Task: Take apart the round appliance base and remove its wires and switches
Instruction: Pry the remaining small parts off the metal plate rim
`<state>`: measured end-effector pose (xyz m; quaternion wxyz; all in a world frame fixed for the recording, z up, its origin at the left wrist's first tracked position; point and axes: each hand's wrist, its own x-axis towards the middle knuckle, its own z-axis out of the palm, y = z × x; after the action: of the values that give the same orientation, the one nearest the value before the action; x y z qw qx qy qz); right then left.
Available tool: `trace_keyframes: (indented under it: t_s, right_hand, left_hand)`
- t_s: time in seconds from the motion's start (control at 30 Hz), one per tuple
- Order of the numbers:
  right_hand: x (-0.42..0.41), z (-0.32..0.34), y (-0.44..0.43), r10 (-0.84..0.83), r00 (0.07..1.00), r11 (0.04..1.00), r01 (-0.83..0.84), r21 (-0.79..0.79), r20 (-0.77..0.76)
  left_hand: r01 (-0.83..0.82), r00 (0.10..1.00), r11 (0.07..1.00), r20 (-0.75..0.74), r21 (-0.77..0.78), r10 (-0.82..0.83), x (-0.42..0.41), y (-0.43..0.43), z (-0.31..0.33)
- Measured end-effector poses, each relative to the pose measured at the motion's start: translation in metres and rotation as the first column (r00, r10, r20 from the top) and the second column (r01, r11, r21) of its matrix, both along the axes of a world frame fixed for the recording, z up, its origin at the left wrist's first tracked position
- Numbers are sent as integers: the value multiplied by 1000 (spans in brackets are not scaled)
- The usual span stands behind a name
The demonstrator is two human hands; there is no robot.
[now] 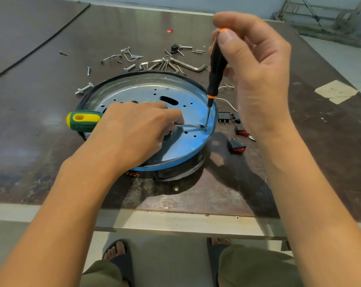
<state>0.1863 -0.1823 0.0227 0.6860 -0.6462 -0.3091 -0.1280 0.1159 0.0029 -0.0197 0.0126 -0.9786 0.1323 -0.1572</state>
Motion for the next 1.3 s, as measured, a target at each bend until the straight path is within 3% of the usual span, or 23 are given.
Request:
trace_keyframes:
  t_s: [0.13,0.3,0.5,0.67,0.9,1.07,1.3]
  right_hand:
    - [2,0,-1,-37,997,997,42,-63,72]
    - [1,-1,-2,25,1000,999,-25,20,-18]
    - [2,0,-2,-43,996,998,47,-47,80]
    - [1,-1,-2,4,1000,1000,-4,29,-12]
    - [3,0,-3,-44,997,998,48,-50,70]
    - [2,-1,-3,0,1000,999,1,42,-19]
    - [5,-1,-3,-30,997,999,32,-35,65]
  left_hand:
    - [-22,1000,1000,10,13,22,-1,0,0]
    - [-18,1000,1000,-12,12,18,1,0,0]
    - [-16,1000,1000,3,16,16,0,-1,0]
    - [-7,1000,1000,-4,4,7,0,1,0]
    - [-13,1000,1000,11,11,13,-1,-1,0]
    - [-8,1000,1000,-8,0,8,0,0,1]
    - [-11,1000,1000,10,3,11,-1,-1,1]
